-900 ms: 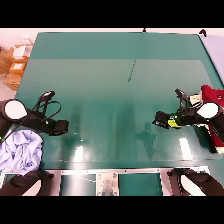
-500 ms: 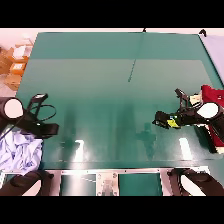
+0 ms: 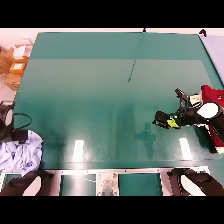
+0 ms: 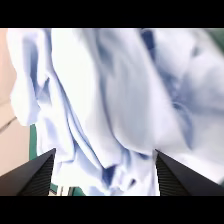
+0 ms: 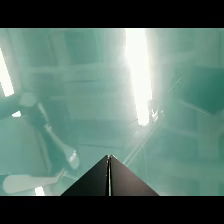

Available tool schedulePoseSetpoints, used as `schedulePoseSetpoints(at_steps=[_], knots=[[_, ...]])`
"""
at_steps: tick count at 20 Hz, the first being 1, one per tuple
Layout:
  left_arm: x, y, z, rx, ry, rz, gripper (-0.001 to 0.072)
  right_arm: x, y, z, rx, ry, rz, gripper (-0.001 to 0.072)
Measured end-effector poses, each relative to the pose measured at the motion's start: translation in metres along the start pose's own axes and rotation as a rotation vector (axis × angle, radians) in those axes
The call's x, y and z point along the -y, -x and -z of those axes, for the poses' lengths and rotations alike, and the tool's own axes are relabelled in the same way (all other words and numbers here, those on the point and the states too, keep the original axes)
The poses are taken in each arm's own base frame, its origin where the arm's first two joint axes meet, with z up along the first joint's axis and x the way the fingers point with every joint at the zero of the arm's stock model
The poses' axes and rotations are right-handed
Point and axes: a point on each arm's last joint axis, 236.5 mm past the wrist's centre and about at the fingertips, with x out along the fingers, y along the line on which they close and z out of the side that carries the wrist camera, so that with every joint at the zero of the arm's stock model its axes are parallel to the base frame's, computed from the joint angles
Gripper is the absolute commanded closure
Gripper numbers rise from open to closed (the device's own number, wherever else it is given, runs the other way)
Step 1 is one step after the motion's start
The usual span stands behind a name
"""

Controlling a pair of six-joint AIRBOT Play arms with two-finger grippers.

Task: Fold the shirts.

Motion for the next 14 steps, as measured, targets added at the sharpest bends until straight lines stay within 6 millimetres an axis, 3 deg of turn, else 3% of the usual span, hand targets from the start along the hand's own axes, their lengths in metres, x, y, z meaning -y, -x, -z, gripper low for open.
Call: schedulePoseSetpoints(at_steps=[3, 4, 5, 6, 9, 11, 14], knots=[[-0.003, -0.034, 0.007, -0.014, 0.028, 0.067, -0.0008, 0.000, 0.000, 0.000, 0.000, 0.000, 0.000, 0.0698], [-0.004, -0.043, 0.007, -0.009, 0.036, 0.086, 0.0192, 0.000, 0.000, 0.000, 0.000, 0.000, 0.000, 0.0699], [-0.004, -0.050, 0.006, -0.007, 0.039, 0.102, 0.0477, 0.000, 0.000, 0.000, 0.000, 0.000, 0.000, 0.0699], [-0.003, -0.056, 0.006, -0.007, 0.032, 0.114, 0.0665, 0.000, 0.000, 0.000, 0.000, 0.000, 0.000, 0.0699], [-0.002, -0.065, 0.003, -0.010, 0.012, 0.142, 0.0677, 0.000, 0.000, 0.000, 0.000, 0.000, 0.000, 0.0698], [-0.002, -0.058, -0.008, 0.011, 0.028, 0.175, 0.0677, 0.000, 0.000, 0.000, 0.000, 0.000, 0.000, 0.0699], [0.002, -0.014, -0.052, 0.117, 0.106, 0.294, 0.0677, 0.000, 0.000, 0.000, 0.000, 0.000, 0.000, 0.0699]])
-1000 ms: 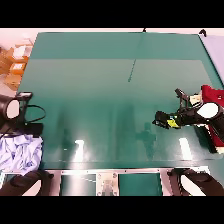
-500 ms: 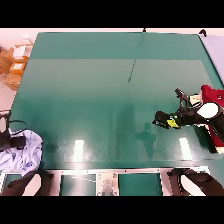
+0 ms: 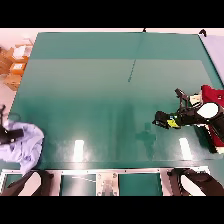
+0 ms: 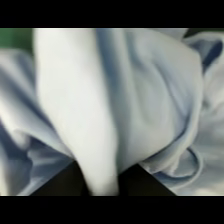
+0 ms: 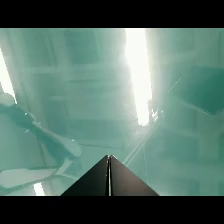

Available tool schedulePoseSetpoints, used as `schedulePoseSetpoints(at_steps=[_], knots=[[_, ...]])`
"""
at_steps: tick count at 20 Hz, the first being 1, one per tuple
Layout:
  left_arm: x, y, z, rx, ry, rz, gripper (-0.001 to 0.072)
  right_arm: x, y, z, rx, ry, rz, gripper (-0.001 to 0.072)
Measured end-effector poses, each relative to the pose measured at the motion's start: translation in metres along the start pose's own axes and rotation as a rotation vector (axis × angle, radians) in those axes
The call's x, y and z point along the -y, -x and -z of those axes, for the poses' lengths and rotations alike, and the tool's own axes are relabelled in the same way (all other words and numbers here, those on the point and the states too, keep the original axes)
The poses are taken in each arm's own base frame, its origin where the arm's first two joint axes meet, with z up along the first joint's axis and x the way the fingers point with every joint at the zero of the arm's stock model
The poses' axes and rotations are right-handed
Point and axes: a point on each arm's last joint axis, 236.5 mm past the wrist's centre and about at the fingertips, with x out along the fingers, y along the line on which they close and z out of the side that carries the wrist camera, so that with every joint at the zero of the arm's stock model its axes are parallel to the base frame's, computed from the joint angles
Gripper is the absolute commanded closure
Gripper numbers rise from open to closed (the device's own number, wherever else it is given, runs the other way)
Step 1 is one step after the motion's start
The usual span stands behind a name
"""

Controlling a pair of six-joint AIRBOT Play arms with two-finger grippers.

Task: Fold the shirts.

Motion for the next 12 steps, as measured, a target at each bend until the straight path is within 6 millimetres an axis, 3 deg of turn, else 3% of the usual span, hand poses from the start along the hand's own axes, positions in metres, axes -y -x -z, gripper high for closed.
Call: schedulePoseSetpoints(at_steps=[2, 4, 6, 7, 9, 12], knots=[[0.033, 0.043, -0.039, 0.106, 0.039, 0.175, 0.0677, 0.000, 0.000, 0.000, 0.000, 0.000, 0.000, 0.0699], [0.079, 0.105, -0.078, 0.237, 0.060, 0.414, 0.0677, 0.000, 0.000, 0.000, 0.000, 0.000, 0.000, 0.0699], [0.128, 0.174, -0.103, 0.362, 0.023, 0.644, 0.0677, 0.000, 0.000, 0.000, 0.000, 0.000, 0.000, 0.0699], [0.153, 0.205, -0.107, 0.403, -0.025, 0.735, 0.0678, 0.000, 0.000, 0.000, 0.000, 0.000, 0.000, 0.0698], [0.208, 0.247, -0.100, 0.445, -0.147, 0.872, 0.0677, 0.000, 0.000, 0.000, 0.000, 0.000, 0.000, 0.0699], [0.299, 0.278, -0.075, 0.451, -0.333, 1.015, 0.0677, 0.000, 0.000, 0.000, 0.000, 0.000, 0.000, 0.0699]])
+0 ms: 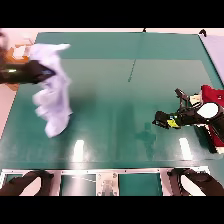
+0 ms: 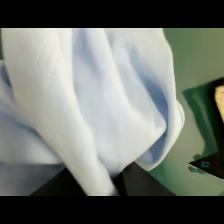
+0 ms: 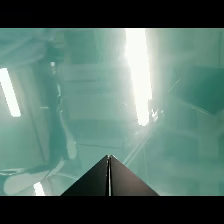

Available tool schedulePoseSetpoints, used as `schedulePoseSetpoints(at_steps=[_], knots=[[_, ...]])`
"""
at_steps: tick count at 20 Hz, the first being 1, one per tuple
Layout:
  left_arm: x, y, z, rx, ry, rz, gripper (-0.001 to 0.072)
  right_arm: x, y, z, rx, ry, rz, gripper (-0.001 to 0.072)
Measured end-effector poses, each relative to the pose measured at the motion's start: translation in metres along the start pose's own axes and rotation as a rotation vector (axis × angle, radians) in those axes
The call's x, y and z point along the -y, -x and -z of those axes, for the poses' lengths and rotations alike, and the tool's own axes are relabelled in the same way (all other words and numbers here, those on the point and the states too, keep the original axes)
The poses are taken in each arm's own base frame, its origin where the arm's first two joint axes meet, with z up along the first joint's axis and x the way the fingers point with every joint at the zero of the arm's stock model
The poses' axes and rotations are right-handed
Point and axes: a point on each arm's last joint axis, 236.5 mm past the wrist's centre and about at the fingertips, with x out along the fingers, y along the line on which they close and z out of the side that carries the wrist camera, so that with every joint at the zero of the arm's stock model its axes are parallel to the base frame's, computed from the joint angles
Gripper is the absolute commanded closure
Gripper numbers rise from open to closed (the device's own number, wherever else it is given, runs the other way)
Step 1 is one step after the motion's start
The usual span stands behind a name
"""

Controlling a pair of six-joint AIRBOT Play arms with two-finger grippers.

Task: Fold the shirts.

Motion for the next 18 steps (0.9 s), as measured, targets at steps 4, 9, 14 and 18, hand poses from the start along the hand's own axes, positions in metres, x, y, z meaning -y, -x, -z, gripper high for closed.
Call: schedulePoseSetpoints(at_steps=[4, 9, 14, 18], knots=[[0.068, -0.100, 0.043, -0.130, -0.069, 0.142, 0.0503, 0.000, 0.000, 0.000, 0.000, 0.000, 0.000, 0.0699], [0.070, -0.171, 0.097, -0.278, -0.035, 0.148, 0.0009, 0.000, 0.000, 0.000, 0.000, 0.000, 0.000, 0.0699], [0.008, -0.143, 0.070, -0.324, 0.055, 0.070, 0.0010, 0.000, 0.000, 0.000, 0.000, 0.000, 0.000, 0.0698], [-0.069, -0.114, 0.067, -0.361, 0.154, -0.079, 0.0010, 0.000, 0.000, 0.000, 0.000, -0.001, -0.002, 0.0698]])
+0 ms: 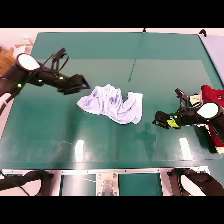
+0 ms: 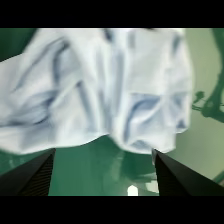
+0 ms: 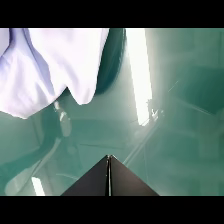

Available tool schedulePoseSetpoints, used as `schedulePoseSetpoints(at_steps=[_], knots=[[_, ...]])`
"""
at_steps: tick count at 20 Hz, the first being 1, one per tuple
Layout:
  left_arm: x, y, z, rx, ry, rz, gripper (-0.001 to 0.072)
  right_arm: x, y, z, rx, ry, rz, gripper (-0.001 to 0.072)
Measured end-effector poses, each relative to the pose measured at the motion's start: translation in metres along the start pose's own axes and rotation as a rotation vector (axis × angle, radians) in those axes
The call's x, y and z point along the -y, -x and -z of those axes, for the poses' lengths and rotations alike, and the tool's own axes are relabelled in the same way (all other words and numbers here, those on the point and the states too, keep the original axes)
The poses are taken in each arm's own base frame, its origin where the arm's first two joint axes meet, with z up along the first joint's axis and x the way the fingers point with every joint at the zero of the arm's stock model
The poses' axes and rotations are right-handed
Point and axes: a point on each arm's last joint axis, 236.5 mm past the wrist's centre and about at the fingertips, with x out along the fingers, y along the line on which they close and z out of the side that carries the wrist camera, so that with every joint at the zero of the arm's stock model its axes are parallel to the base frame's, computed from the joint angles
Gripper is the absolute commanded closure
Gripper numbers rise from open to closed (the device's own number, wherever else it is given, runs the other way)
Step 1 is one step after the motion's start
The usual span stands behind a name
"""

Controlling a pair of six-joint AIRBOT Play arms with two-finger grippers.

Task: Fold the shirts.

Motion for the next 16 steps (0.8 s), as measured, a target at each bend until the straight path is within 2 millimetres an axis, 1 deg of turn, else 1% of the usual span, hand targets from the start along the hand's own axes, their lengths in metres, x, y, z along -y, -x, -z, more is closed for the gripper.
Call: schedulePoseSetpoints(at_steps=[1, 2, 3, 4, 5, 6, 9, 11, 14, 15, 16], knots=[[-0.018, -0.001, 0.001, -0.001, 0.027, -0.033, 0.0010, -0.001, 0.000, 0.000, 0.001, -0.003, -0.006, 0.0697], [-0.034, -0.005, 0.003, 0.001, 0.050, -0.059, 0.0011, -0.004, 0.000, -0.004, 0.017, -0.008, -0.017, 0.0576], [-0.046, -0.010, 0.002, 0.009, 0.071, -0.075, 0.0014, -0.007, -0.001, -0.012, 0.047, -0.009, -0.031, 0.0337], [-0.056, -0.017, 0.000, 0.020, 0.088, -0.083, 0.0071, -0.010, -0.001, -0.022, 0.082, -0.005, -0.046, 0.0214], [-0.062, -0.025, -0.003, 0.031, 0.099, -0.077, 0.0070, -0.015, -0.002, -0.034, 0.119, -0.002, -0.064, 0.0216], [-0.064, -0.033, -0.007, 0.047, 0.104, -0.058, 0.0070, -0.020, -0.004, -0.046, 0.143, 0.000, -0.084, 0.0215], [-0.059, -0.063, -0.021, 0.099, 0.106, 0.020, 0.0070, -0.043, -0.017, -0.079, 0.161, 0.008, -0.153, 0.0216], [-0.058, -0.081, -0.028, 0.123, 0.107, 0.043, 0.0070, -0.058, -0.033, -0.097, 0.137, 0.005, -0.190, 0.0217], [-0.055, -0.103, -0.034, 0.135, 0.104, 0.063, 0.0070, -0.083, -0.065, -0.117, 0.078, 0.012, -0.229, 0.0232], [-0.053, -0.110, -0.032, 0.128, 0.096, 0.067, 0.0070, -0.091, -0.077, -0.120, 0.052, 0.021, -0.238, 0.0352], [-0.048, -0.118, -0.030, 0.120, 0.084, 0.074, 0.0070, -0.097, -0.089, -0.122, 0.024, 0.028, -0.244, 0.0502]])
